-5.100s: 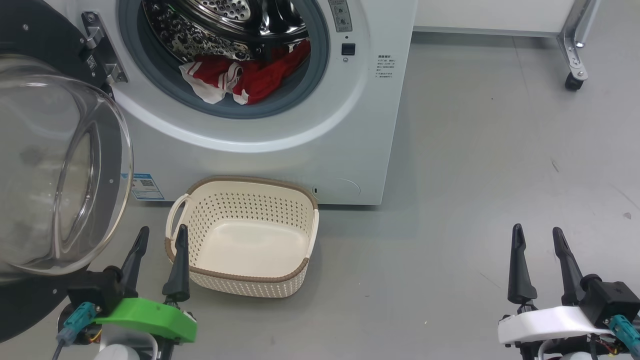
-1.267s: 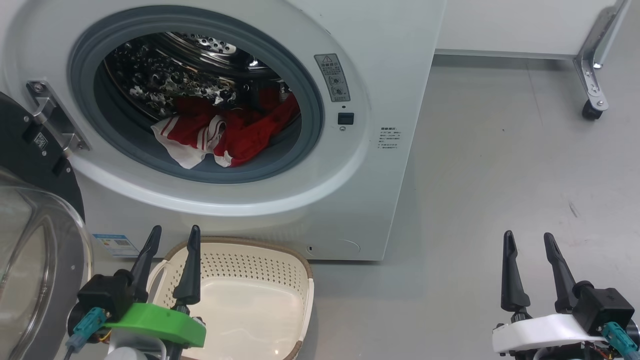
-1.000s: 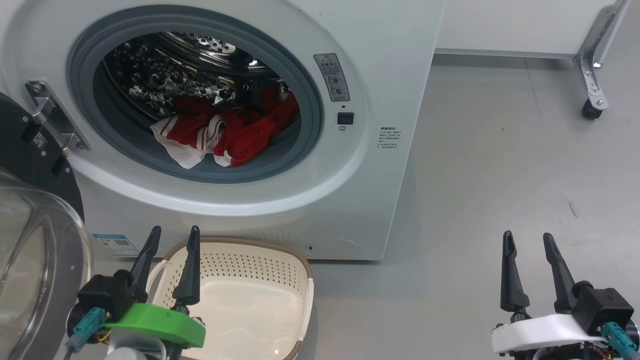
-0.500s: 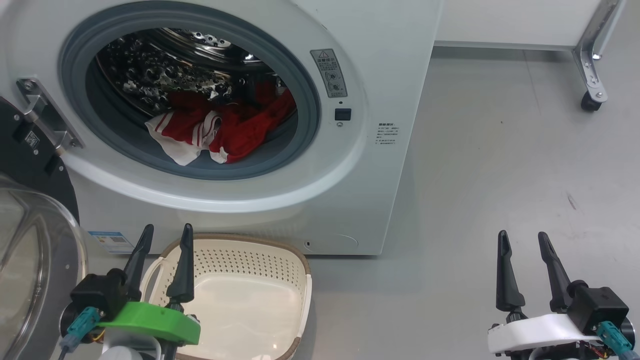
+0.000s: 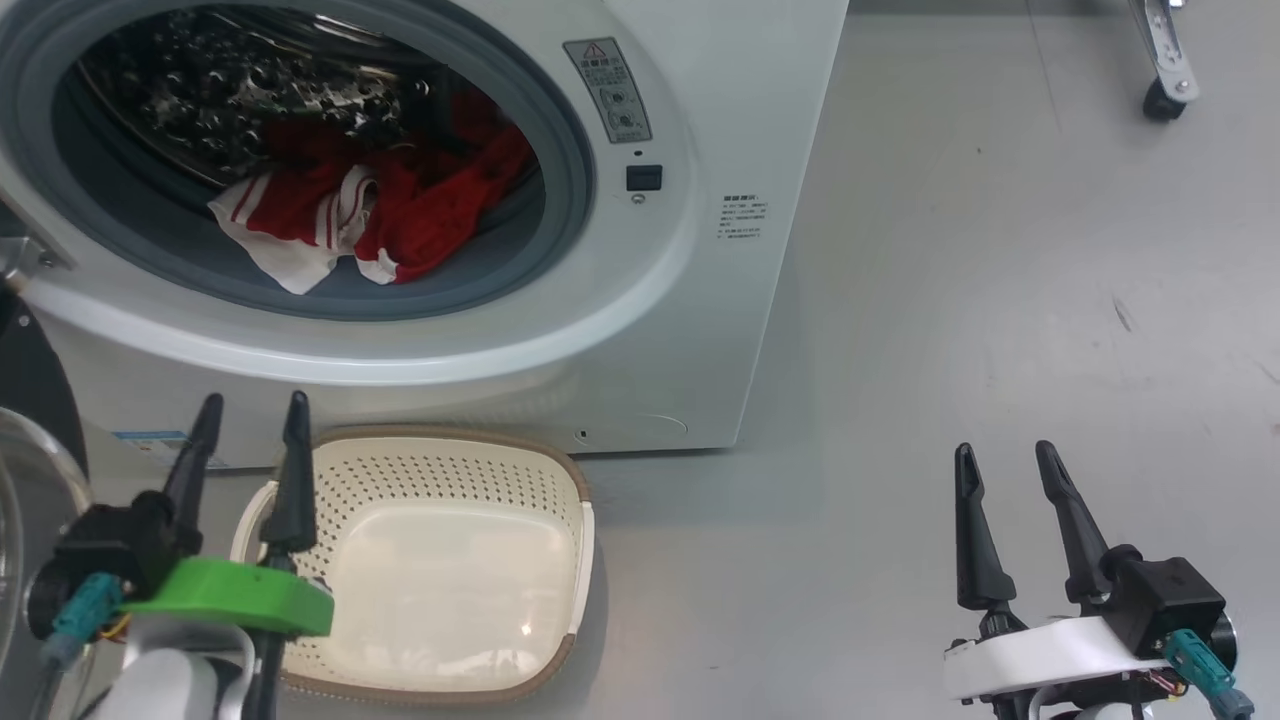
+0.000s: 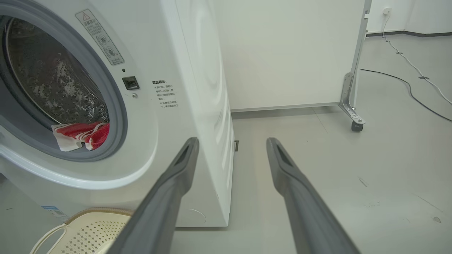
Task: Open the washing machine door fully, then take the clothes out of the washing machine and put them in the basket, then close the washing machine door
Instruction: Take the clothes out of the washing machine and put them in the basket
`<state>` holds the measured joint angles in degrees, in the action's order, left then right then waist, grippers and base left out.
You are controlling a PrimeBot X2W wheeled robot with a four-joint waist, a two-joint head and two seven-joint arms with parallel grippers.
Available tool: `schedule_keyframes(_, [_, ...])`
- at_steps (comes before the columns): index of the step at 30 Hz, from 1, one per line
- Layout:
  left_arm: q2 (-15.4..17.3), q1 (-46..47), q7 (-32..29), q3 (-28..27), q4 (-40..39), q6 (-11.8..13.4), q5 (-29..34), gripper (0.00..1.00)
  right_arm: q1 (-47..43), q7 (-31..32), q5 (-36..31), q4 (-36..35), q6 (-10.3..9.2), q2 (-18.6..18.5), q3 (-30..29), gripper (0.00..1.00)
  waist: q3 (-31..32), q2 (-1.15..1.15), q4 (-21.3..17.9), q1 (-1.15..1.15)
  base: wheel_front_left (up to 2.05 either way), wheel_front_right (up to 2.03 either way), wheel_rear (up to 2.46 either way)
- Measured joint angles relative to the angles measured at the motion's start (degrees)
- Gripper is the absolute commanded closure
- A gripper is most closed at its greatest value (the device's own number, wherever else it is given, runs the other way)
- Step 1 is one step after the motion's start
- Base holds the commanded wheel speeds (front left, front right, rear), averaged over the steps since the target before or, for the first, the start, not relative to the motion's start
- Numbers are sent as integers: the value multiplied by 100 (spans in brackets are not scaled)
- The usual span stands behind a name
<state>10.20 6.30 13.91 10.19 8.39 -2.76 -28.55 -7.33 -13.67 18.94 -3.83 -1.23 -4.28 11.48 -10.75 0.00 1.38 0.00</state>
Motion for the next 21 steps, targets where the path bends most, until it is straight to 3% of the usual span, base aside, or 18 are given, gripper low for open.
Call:
schedule_keyframes(11, [405, 918, -583, -428, 81, 254, 105, 0, 376, 0, -51, -48, 10, 76, 360, 0, -704, 0, -462, 0, 0, 0, 0])
schedule_keyframes(21, [904, 1942, -1289, -491, 632, 404, 245, 0, 745, -10, -45, 21, 16, 114, 611, 0, -1285, 0, -1020, 0, 0, 0, 0])
